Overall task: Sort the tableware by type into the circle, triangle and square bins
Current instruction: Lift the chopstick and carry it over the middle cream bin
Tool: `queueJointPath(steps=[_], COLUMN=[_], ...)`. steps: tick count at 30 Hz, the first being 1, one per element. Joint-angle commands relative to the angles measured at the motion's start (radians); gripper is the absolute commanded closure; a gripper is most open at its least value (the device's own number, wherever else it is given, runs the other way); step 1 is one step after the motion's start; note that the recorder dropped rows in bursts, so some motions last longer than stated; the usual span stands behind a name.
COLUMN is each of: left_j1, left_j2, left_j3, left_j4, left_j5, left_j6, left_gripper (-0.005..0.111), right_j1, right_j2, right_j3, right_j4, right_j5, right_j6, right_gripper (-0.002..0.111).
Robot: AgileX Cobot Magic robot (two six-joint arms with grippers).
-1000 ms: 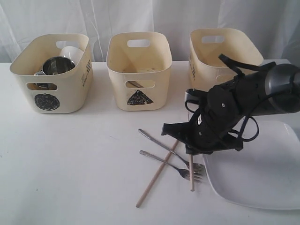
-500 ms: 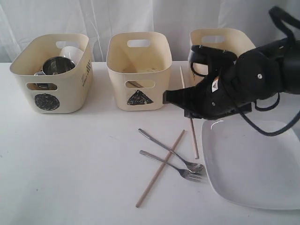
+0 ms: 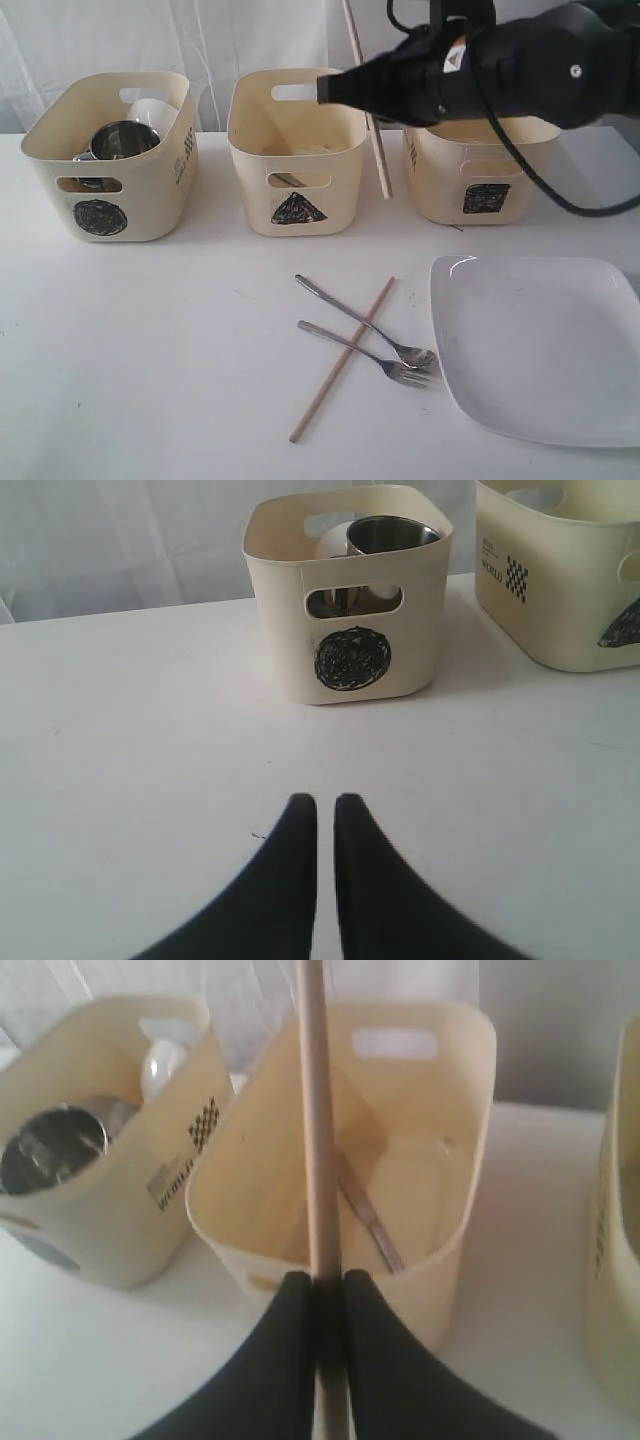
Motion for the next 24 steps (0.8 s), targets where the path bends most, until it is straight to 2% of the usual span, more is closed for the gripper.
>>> queueJointPath(steps=[1,6,17,24], left_j1=[0.0,0.0,0.0,0.0], left_j2=[-0.005,-0.005,-0.005,-0.005], left_j3=[0.004,0.004,0.004,0.004], left_j4=[-0.011,-0.011,-0.011,-0.011], left_j5=[-0.005,-0.005,-0.005,-0.005], left_j6=[-0.006,-0.006,-0.006,-0.006], left_gripper=[0.093,0.093,0.093,0.093], right_j1=[-0.002,-0.002,-0.002,-0.002], right_j2=[0.084,0.205,0.472,0.55], right_j3=[-0.089,-0.203,-0.474,-0.542], right_j4=[0.007,0.007,0.007,0.017], right_j5=[-0.165,-0.293,-0.298,-0.213], right_j6=[-0.032,-0.032,-0.096,-0.096], right_gripper=[0.108,0.108,0.108,0.108])
